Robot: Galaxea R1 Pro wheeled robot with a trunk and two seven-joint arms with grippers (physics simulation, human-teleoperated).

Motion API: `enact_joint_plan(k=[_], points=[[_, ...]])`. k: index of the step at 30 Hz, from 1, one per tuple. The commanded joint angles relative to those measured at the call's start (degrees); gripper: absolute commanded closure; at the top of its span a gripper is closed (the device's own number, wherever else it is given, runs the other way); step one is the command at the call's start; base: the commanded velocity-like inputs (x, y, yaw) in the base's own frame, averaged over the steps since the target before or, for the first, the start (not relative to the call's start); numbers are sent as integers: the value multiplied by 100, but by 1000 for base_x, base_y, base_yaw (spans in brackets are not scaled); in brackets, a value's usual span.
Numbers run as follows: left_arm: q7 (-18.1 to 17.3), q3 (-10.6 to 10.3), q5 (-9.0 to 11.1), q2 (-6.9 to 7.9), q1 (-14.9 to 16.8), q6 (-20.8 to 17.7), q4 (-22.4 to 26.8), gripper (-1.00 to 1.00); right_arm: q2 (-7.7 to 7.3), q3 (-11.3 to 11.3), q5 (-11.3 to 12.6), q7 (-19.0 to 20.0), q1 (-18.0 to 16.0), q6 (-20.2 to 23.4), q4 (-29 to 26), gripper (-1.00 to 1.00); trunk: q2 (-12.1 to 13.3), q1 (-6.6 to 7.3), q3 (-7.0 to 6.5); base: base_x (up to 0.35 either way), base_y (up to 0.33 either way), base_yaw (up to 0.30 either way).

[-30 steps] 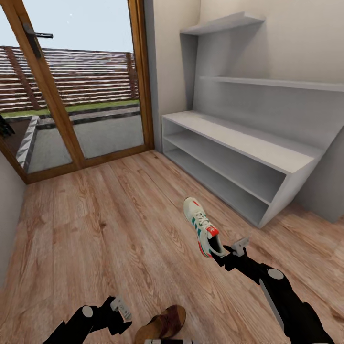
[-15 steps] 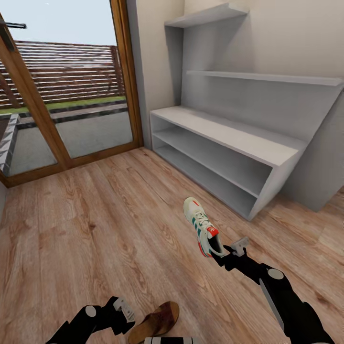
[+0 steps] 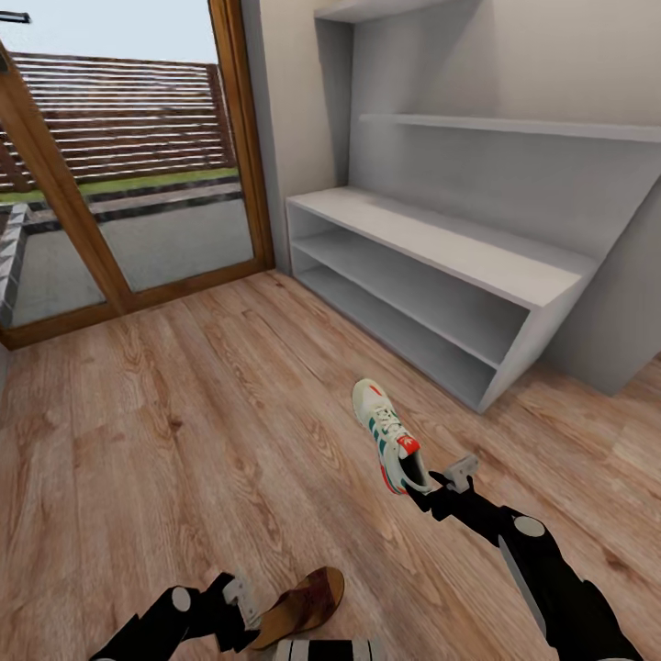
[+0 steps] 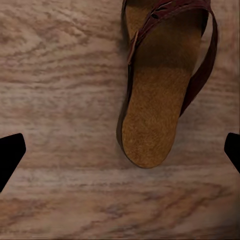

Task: Pick up the two gym shoes and the two sandals from the corridor floor and place them onto the hallstand (shoe rack) in the corridor, making sure they are on the rack and not on the floor. Arrange them so the two gym shoes are next to each other and the two sandals are next to each other.

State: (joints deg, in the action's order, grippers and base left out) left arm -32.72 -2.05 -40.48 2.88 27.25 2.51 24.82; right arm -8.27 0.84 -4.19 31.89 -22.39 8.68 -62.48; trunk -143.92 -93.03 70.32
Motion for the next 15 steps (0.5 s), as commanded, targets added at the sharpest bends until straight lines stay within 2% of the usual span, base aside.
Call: enact_joint_plan(k=[1,2,15], points=[[-2,-77,-41,28,4,24,7,-100,1,7,-38,28,-2,23,-10,100,-2,1,6,0,0,0],[0,-160,-39,111,0,45,5,-100,1,4,-38,28,-2,20,-10,100,-3,-1,28,0,0,0],[2,-169,-38,118,0,82,9,-100,3,4,-38,28,-2,20,-10,100,-21,-35,335,0,0,0]])
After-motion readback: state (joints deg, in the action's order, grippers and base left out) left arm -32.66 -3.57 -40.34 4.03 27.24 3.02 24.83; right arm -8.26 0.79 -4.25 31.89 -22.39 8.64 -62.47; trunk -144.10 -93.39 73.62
